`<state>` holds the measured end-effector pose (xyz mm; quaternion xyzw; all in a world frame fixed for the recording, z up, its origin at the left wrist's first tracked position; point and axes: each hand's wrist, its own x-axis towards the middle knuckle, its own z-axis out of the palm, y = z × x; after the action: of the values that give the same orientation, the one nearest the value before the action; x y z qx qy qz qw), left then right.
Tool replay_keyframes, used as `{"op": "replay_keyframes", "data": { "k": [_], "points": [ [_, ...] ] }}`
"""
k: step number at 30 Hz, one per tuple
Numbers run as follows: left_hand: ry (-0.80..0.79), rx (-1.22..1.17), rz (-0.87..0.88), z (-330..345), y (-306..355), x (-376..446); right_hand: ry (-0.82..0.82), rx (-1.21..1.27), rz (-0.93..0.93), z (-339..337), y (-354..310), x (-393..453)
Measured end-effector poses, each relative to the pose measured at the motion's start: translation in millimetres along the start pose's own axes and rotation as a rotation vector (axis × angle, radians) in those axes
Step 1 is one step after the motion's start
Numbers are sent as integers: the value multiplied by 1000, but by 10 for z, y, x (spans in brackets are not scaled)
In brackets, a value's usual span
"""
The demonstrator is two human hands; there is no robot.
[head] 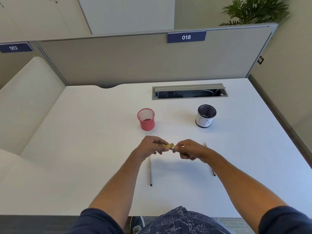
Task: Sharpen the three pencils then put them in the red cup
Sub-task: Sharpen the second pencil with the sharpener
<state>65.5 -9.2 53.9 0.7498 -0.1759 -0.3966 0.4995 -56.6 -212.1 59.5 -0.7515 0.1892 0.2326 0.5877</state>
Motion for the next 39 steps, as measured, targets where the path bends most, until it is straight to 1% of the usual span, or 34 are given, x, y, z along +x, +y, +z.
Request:
{"op": "replay_keyframes", "data": {
  "k": [2, 4, 5, 7, 8, 9, 11, 14, 16, 18, 20, 22, 24, 26, 27, 29, 33, 36, 39],
  "points": [
    [12, -33, -32, 5, -41, -8, 37, -53, -78, -7, -41, -26],
    [20, -64, -54, 2, -76, -21, 102, -182, -186, 4, -62, -32],
    [28, -91, -65, -1, -91, -25, 174, -279, -220, 11, -52, -21],
    [51, -174, -92, 2, -120, -24, 384, -536, -285, 46, -24, -19],
    [66, -229, -109, 7, -135, -18, 494, -667, -361, 71, -4, -26],
    [80, -286, -127, 11, -138, -16, 579, -736, -466, 100, 38, -18],
    [91, -376, -165, 19, -122, -8, 686, -762, -647, 141, 126, 3],
    [52, -435, -193, 32, -87, -20, 775, -833, -852, 159, 186, 28],
    [17, -449, -176, 39, -90, -22, 819, -900, -917, 143, 194, 50],
    [-11, -437, -141, 46, -87, -17, 852, -915, -938, 117, 194, 72],
    [-15, -411, -108, 41, -77, -16, 833, -867, -905, 108, 160, 64],
    [-9, -374, -81, 19, -80, -17, 807, -823, -815, 108, 109, 41],
    [-2, -328, -64, 0, -92, -25, 702, -773, -605, 120, 8, -11],
    [3, -280, -64, -4, -109, -34, 547, -634, -340, 107, -83, -52],
    [2, -254, -63, -1, -117, -35, 490, -571, -254, 95, -111, -65],
    [0, -212, -55, 13, -129, -45, 421, -509, -185, 72, -123, -57],
    [21, -141, -27, 32, -141, -42, 336, -392, -150, 49, -129, -32],
    [18, -76, 8, 35, -123, -21, 142, -173, -103, -24, -74, -6],
    [-23, -72, 38, 47, -97, 5, -53, -53, 38, -77, -29, 0]
  ]
}}
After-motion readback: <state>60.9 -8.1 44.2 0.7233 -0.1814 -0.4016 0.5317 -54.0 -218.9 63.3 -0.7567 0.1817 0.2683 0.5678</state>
